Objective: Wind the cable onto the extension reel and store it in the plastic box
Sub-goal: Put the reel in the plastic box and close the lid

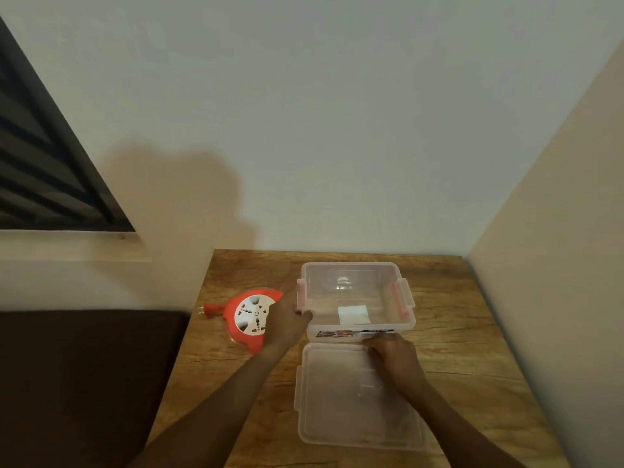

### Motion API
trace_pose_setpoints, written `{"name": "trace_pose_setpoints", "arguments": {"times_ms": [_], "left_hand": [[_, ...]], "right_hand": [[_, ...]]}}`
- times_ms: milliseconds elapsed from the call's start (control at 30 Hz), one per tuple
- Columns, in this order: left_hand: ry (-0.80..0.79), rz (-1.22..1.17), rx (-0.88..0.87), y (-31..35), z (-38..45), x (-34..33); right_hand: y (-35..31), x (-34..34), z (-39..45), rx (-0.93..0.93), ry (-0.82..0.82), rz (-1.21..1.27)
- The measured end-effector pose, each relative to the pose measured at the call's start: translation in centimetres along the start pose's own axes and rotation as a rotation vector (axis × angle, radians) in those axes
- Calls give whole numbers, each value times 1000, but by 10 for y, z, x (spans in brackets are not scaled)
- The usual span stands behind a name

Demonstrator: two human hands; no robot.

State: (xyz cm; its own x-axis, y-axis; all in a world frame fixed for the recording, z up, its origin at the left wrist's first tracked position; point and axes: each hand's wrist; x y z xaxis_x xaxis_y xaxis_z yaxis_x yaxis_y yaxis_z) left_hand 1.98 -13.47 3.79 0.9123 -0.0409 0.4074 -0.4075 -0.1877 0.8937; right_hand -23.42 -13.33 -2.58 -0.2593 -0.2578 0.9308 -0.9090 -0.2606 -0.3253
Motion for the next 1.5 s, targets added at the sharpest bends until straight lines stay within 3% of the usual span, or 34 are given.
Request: {"name": "trace_pose_setpoints", "arguments": {"times_ms": [200, 467, 667, 800, 1000, 1167, 1333, 1500], "left_hand": [[17, 15, 44, 1, 14, -4], [46, 74, 35, 13, 58, 0], [51, 262, 30, 21, 94, 7], [74, 232, 83, 13, 100, 6], [82, 159, 56, 12, 89, 2], [121, -158, 32, 6, 56, -3], [59, 154, 111, -49, -5, -31], [39, 185, 66, -49, -27, -44]], "right_hand": [[-6, 9, 3, -48, 44, 65], [-4, 43, 31, -22, -13, 29], [-5, 58, 52, -69, -46, 65], [-4, 49, 57, -85, -73, 77], [-9, 28, 54, -73, -110, 89], [-2, 19, 41, -104, -39, 122], [7, -10, -11, -337, -20, 100], [10, -15, -15, -317, -63, 13]]}}
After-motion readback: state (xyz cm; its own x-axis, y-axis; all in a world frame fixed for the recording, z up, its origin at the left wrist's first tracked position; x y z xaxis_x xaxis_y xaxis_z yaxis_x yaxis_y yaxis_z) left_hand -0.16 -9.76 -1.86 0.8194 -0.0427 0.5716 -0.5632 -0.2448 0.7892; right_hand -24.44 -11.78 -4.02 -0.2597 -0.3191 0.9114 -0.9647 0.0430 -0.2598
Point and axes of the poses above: each hand's wrist, its own z-axis towards the middle knuckle, its own x-axis out of the back of the hand, y = z × x, and after that the axes turned 10 degrees about -y, right-handed
